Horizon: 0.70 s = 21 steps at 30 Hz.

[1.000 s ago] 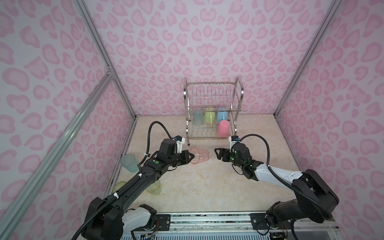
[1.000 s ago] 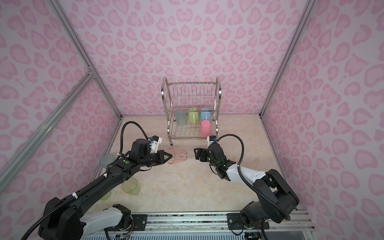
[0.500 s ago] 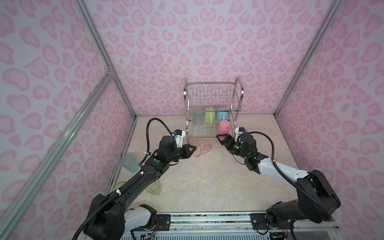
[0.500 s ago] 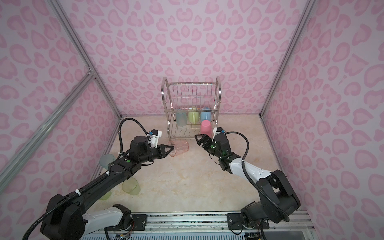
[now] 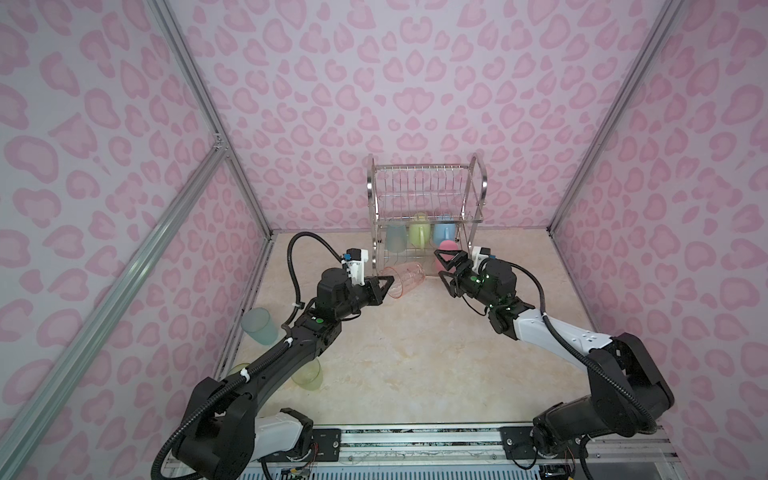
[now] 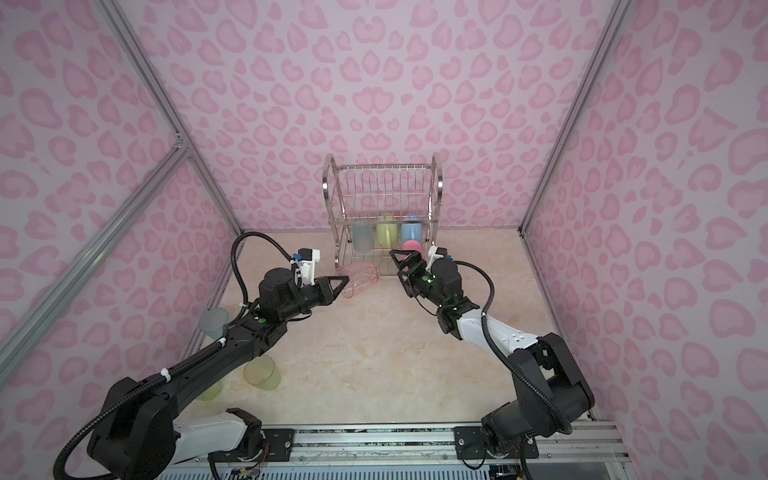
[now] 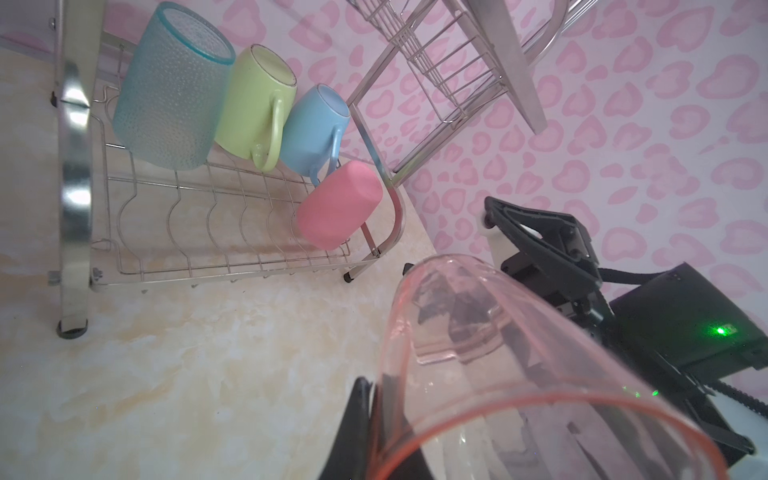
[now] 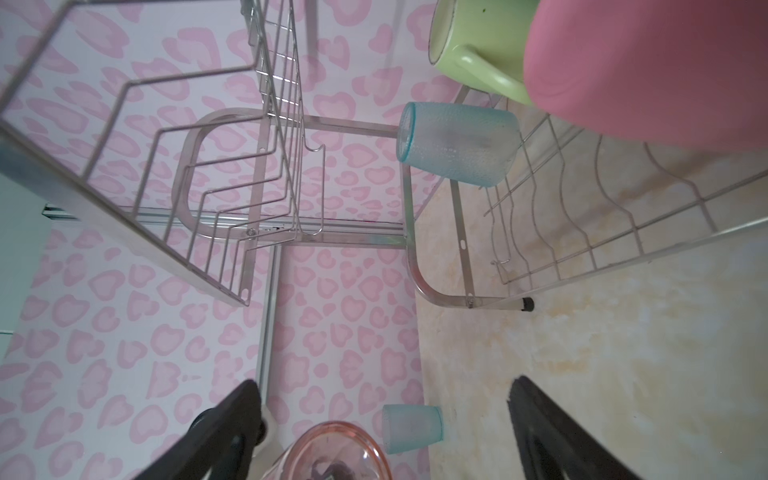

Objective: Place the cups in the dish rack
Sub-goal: 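Lift the clear pink cup with the left gripper toward the right gripper while it approaches, then close the right gripper on the clear pink cup base while the left gripper opens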

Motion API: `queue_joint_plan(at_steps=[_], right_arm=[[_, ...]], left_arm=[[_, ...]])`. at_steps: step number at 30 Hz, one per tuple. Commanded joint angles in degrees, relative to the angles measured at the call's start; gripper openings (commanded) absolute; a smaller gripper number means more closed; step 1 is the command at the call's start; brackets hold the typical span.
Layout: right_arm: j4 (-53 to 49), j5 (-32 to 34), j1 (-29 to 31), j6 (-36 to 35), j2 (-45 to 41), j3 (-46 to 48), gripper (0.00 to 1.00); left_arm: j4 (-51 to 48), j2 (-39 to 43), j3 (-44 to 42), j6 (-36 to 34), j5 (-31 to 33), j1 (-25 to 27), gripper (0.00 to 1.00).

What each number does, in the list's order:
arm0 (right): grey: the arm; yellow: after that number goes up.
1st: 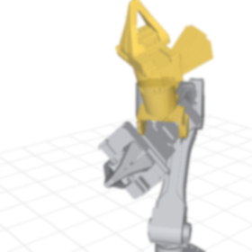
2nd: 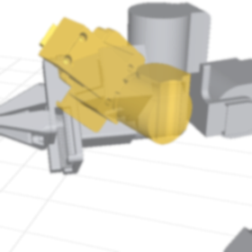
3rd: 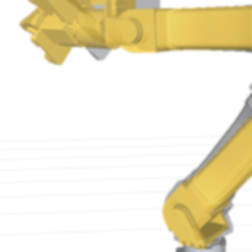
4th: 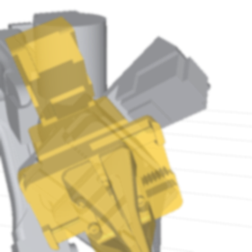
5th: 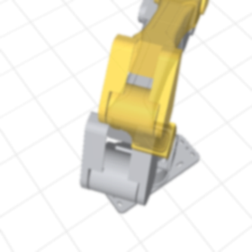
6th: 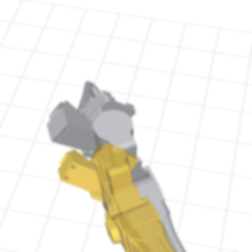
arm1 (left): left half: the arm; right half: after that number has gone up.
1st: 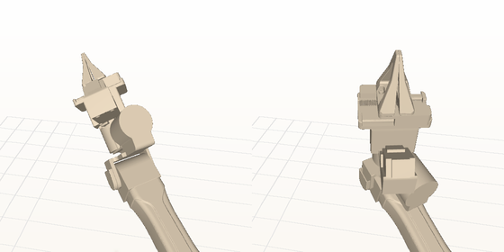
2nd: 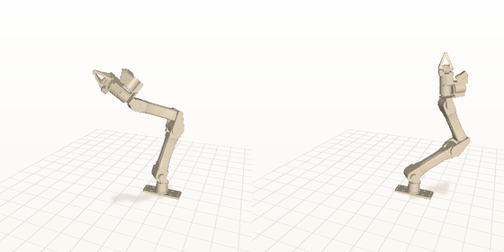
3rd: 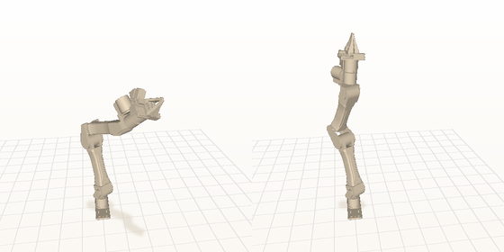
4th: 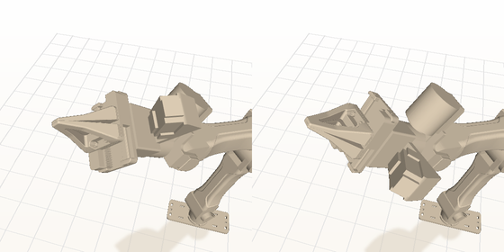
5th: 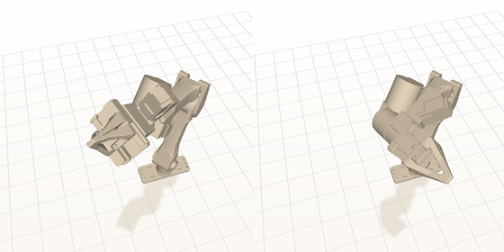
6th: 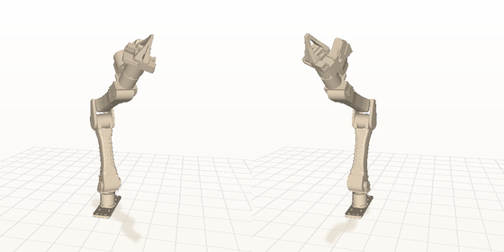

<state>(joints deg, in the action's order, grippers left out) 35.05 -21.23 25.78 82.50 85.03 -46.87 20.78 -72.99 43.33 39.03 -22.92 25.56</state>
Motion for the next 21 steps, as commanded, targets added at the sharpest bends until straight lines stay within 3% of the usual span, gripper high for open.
queue_joint_plan(at_steps=[1,21], right_arm=[[2.6,0.8,0.3,4.3,-0.9,-0.7,0.92],[-3.9,-0.7,5.6,8.2,3.7,-8.4,0.90]], left_arm=[[6.7,-1.5,0.9,0.3,-0.1,-0.1,0.04],[13.8,-6.5,2.5,1.7,-2.7,-0.3,0.04]])
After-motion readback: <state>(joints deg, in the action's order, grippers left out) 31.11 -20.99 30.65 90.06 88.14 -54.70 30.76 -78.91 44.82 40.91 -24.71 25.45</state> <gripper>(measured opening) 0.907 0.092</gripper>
